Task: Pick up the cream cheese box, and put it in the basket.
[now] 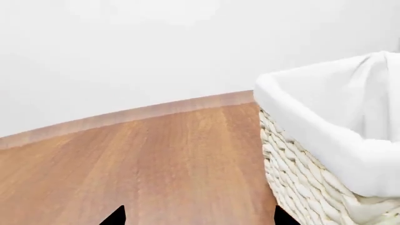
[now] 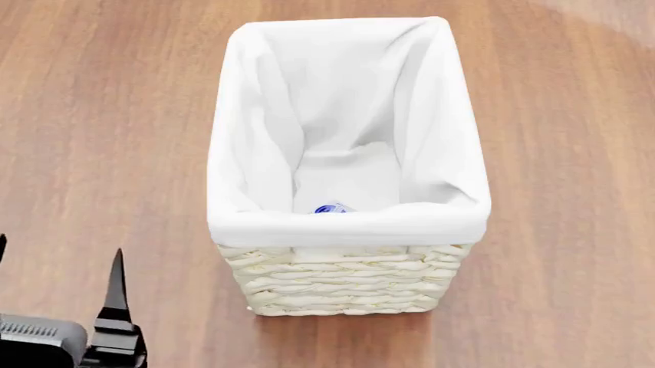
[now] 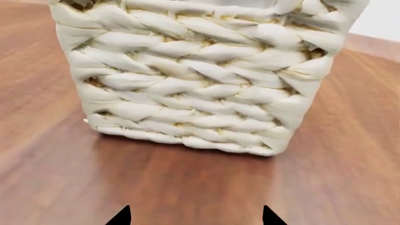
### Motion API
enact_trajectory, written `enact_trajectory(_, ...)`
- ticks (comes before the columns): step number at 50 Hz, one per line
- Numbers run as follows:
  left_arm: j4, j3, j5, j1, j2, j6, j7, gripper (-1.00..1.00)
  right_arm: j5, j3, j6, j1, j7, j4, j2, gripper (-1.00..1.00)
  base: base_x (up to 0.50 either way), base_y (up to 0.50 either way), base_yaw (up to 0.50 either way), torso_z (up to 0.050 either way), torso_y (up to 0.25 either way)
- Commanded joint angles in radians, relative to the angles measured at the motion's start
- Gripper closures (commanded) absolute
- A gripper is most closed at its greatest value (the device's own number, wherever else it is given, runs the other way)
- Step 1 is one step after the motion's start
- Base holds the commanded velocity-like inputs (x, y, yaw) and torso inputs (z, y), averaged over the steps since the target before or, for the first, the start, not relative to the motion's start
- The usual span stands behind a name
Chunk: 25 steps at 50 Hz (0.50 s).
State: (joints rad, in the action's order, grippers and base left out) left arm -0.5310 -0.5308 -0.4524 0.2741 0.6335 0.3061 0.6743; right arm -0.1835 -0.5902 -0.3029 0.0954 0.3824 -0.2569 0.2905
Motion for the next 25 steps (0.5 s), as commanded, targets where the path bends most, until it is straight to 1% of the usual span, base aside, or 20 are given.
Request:
enact_trajectory(1,-0.275,0.001,0.087,-0.086,0.090,0.033,0.111,-1.00,-0.003,-0.002,-0.002,-0.015,0.005,0.033,0.011,-1.00,0.00,0.00,0.00,0.000,0.000)
enact_trajectory(7,-0.273,-0.017,0.115,-0.092,0.090,0.020,0.107,-1.00,-0.006,-0.001,-0.006,-0.021,0.007,0.046,0.017,-1.00,0.00,0.00,0.00,0.000,0.000)
enact_trajectory(11,-0.158,-0.020,0.086,-0.062,0.055,0.001,0.067,-1.00,-0.006,-0.002,-0.010,-0.019,0.005,0.038,0.014,-1.00,0.00,0.00,0.00,0.000,0.000)
enact_trajectory(12,-0.091,-0.024,0.072,-0.041,0.033,-0.005,0.043,-1.00,-0.006,-0.003,-0.010,-0.015,0.005,0.031,0.012,-1.00,0.00,0.00,0.00,0.000,0.000)
enact_trajectory(16,0.046,-0.033,0.039,-0.002,-0.014,-0.022,-0.013,-1.00,-0.008,-0.003,-0.009,-0.014,0.005,0.031,0.013,-1.00,0.00,0.00,0.00,0.000,0.000)
enact_trajectory(20,0.146,-0.049,0.034,0.017,-0.050,-0.045,-0.052,-1.00,-0.009,-0.004,-0.011,-0.012,0.004,0.027,0.012,-1.00,0.00,0.00,0.00,0.000,0.000)
enact_trajectory(25,0.203,-0.064,0.038,0.010,-0.071,-0.074,-0.075,-1.00,-0.008,-0.005,-0.009,-0.011,0.005,0.030,0.013,-1.00,0.00,0.00,0.00,0.000,0.000)
